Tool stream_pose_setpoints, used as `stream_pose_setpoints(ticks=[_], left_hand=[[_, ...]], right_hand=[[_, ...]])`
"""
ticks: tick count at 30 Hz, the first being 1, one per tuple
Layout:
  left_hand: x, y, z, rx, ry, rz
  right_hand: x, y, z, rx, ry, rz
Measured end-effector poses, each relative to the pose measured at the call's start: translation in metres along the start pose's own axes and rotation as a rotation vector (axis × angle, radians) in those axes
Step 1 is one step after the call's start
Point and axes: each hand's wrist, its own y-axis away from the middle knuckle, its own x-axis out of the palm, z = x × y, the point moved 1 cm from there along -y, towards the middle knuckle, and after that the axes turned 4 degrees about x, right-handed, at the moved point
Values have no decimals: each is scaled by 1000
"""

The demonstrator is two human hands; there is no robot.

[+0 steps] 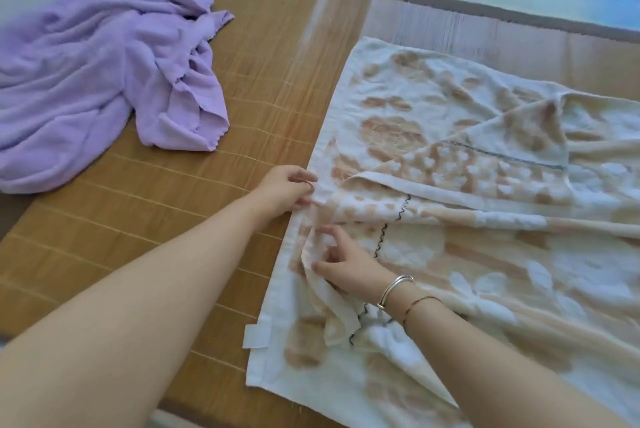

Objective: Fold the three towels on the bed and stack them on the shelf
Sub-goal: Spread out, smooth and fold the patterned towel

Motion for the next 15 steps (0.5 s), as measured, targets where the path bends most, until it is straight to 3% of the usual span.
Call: stream_pose_setpoints(ticks=[3, 6, 8, 10, 15], left_hand=[[-12, 22, 16, -53, -98, -114], [-12, 56, 30, -139, -183, -36], [-4, 73, 37, -195, -182, 37], [9, 85, 46, -224, -169, 40], [37, 93, 56, -272, -245, -147]], right_hand=[[4, 16, 7, -8, -29, -30], [-12, 17, 17, -171, 112, -381], [-31, 4, 25, -181, 173, -542], [-48, -10, 33, -74, 105, -569], [-70, -39, 37, 280, -479, -401]])
